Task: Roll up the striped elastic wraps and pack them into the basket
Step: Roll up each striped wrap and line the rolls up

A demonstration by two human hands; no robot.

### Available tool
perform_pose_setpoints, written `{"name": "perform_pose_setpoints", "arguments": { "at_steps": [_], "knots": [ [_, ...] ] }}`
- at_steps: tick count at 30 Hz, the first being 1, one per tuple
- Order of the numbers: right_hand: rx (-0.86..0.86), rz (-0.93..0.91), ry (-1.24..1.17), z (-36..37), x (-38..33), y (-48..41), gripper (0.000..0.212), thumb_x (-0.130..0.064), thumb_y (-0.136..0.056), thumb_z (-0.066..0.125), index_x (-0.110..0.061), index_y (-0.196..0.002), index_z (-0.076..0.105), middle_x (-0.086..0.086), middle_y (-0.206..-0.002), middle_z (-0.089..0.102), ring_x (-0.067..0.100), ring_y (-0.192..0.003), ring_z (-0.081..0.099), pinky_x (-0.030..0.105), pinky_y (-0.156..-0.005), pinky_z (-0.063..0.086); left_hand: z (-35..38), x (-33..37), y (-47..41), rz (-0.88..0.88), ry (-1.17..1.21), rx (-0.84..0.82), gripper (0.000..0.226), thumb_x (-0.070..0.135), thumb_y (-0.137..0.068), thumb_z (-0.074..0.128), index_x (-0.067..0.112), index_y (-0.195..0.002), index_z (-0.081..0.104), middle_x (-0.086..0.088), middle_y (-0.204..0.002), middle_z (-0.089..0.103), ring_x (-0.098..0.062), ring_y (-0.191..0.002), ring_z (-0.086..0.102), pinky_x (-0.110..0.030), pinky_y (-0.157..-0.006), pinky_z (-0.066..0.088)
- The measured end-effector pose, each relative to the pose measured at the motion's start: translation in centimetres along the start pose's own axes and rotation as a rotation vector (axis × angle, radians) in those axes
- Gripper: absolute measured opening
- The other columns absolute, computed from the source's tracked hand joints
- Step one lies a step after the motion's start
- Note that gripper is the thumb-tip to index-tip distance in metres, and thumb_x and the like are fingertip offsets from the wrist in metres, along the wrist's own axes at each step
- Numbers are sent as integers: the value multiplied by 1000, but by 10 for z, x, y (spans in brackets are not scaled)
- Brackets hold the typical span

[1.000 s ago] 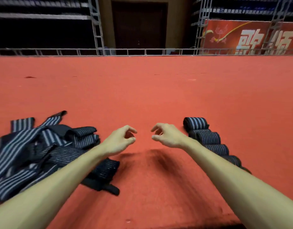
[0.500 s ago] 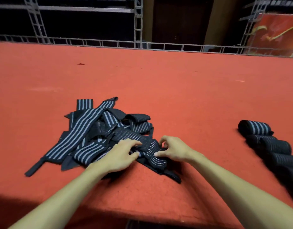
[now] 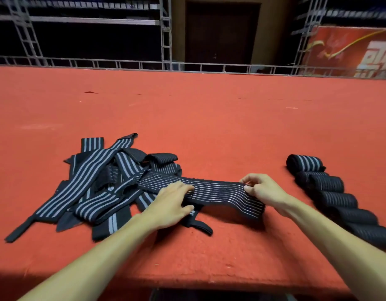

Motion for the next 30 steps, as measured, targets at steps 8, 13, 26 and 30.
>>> {"name": "perform_pose_setpoints", "arguments": {
  "at_steps": [8, 13, 26, 30],
  "knots": [
    [129, 137, 349, -58, 34, 37, 23, -16, -88, 46, -10, -77, 66, 15, -94, 69, 30, -94, 61, 31, -74, 42, 20, 50, -19, 165, -332, 72, 32, 29, -89, 56, 24, -121, 57, 1, -113, 56, -23, -109, 54, -38, -89, 43],
    [114, 154, 518, -73, 49, 51, 25, -21, -83, 45, -10, -84, 68, 13, -91, 68, 29, -87, 63, 36, -79, 52, 32, 85, -15, 291, -173, 173, 20, 30, -89, 43, 27, -97, 61, 5, -86, 61, -21, -82, 65, -36, -60, 53],
    [87, -243, 522, 15, -17, 20, 24, -12, -86, 49, -14, -98, 70, 9, -104, 67, 26, -102, 59, 30, -89, 43, 13, 46, 7, 146, 119, 259, 31, 42, -87, 40, 24, -95, 64, 13, -92, 59, -9, -91, 56, -34, -86, 45],
    [41, -288, 562, 45, -20, 8, 22, -36, -88, 55, -20, -93, 70, 4, -98, 68, 24, -96, 60, 34, -85, 45, 22, 19, 11, 25, 128, 213, 38, 55, -84, 39, 26, -92, 62, 16, -91, 52, -2, -90, 52, -30, -85, 47]
  ]
}}
Point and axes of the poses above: each hand's wrist, its own y-axis away from the middle knuckle, its own z-axis out of the palm, x = y × z, the point moved 3 cm from there along -y, towards the middle knuckle
